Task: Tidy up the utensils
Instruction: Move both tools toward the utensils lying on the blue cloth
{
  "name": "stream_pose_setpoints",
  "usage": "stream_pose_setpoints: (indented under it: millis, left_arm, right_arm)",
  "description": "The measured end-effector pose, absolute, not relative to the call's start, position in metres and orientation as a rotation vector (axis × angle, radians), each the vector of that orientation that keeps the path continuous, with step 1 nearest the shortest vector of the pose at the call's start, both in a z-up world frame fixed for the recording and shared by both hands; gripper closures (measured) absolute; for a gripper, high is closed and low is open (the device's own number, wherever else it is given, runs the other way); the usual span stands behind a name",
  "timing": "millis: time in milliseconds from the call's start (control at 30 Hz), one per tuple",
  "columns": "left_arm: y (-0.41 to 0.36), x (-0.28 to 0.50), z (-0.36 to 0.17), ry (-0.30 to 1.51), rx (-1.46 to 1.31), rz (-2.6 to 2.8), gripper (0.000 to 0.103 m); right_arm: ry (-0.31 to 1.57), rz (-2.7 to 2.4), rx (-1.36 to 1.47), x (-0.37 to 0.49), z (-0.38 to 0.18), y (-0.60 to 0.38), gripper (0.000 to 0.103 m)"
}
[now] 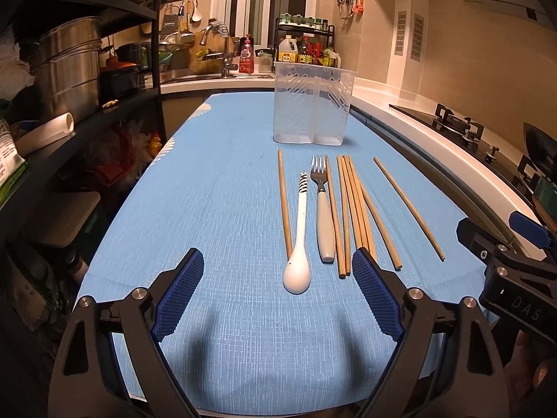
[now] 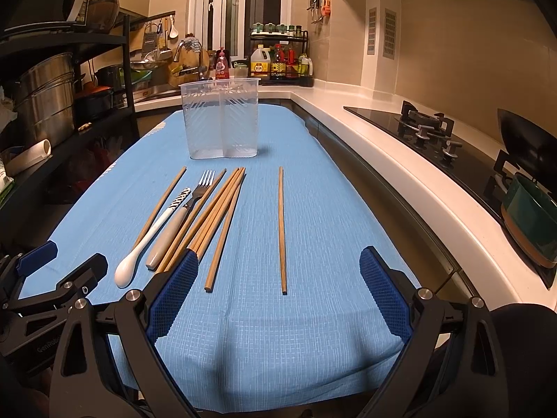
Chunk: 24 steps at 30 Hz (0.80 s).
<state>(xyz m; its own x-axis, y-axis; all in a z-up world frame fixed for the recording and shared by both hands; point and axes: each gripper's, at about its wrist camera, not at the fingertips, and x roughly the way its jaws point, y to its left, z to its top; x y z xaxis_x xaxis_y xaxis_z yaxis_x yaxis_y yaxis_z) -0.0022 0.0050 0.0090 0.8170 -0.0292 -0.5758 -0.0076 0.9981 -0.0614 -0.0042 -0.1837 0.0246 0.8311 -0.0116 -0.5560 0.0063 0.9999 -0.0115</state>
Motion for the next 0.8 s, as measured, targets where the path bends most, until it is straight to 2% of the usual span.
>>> stream_pose_setpoints:
  millis: [100, 633, 800]
  left_arm:
    - [0.0037, -0.0021, 0.0096, 0.613, -0.064, -0.013, 0.022]
    - [0.0046, 0.0012, 0.0093, 0.615, -0.064, -0.020, 0.023]
    - [0.0048, 0.0005, 0.0091, 0.612, -0.066, -0.017, 0.028]
  right_arm:
    - [0.590, -0.009, -0.010, -0.0040, 0.0244, -0.1836, 0.011]
    - [0.590, -0.010, -0.009, -0.0048, 0.0249, -0.1830, 0.011]
    - [0.589, -0.010, -0.009, -0.0045, 0.0248, -0.1832, 0.011]
